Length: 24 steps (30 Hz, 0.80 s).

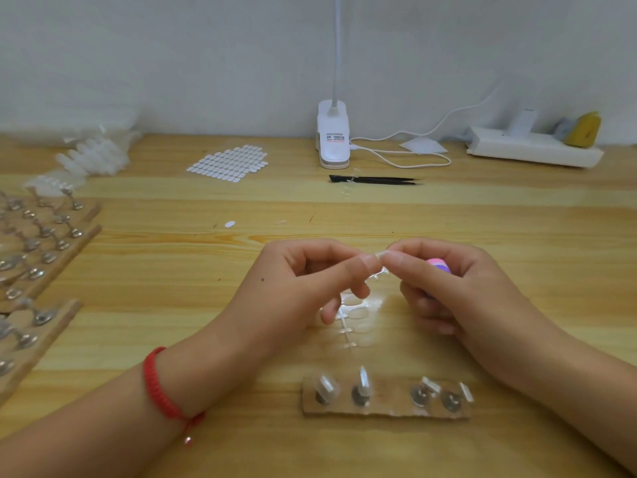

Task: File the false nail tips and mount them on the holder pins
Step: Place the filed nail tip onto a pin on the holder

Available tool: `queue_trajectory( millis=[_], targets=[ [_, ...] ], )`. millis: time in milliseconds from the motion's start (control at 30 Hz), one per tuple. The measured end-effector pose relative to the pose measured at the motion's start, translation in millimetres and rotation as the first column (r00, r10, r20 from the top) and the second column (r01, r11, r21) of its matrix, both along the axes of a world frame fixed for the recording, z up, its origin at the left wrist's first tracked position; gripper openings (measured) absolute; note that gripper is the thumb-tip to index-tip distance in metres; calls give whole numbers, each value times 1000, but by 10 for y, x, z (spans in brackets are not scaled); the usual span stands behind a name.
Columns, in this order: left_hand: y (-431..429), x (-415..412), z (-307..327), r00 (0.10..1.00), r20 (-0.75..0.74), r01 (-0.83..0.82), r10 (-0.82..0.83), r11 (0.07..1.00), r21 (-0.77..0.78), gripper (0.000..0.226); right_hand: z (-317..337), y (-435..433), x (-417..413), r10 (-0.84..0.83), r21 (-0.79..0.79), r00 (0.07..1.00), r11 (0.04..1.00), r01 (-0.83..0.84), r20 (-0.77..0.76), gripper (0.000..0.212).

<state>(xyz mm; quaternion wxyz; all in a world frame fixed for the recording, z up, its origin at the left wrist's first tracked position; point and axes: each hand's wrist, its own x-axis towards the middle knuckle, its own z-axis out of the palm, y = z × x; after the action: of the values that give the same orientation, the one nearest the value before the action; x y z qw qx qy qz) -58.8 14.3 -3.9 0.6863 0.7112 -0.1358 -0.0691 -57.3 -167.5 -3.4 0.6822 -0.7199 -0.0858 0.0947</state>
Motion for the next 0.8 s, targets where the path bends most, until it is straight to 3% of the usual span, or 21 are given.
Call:
queue_trajectory(
  millis=[167,433,600,733,800],
  targets=[
    [15,-6,8,987,160,-61,32,982,178,18,21,9,7,61,48,997,997,-59,-52,15],
    [61,-2,66,874,486,-181,-24,911,371,17,23,-26,35,195,53,971,980,-189,-136,25],
    [82,-17,115,840,531,-180,-108,869,461,18,9,-59,42,292,-9,947,955,-296,-134,21],
    [48,-67,181,835,546,-215,-70,871,441,21,46,-121,81,285,36,950,959,-283,-131,12],
    [20,-112,229,833,549,-207,-64,885,417,21,182,-249,126,371,-176,925,908,-380,-83,14]
  ],
)
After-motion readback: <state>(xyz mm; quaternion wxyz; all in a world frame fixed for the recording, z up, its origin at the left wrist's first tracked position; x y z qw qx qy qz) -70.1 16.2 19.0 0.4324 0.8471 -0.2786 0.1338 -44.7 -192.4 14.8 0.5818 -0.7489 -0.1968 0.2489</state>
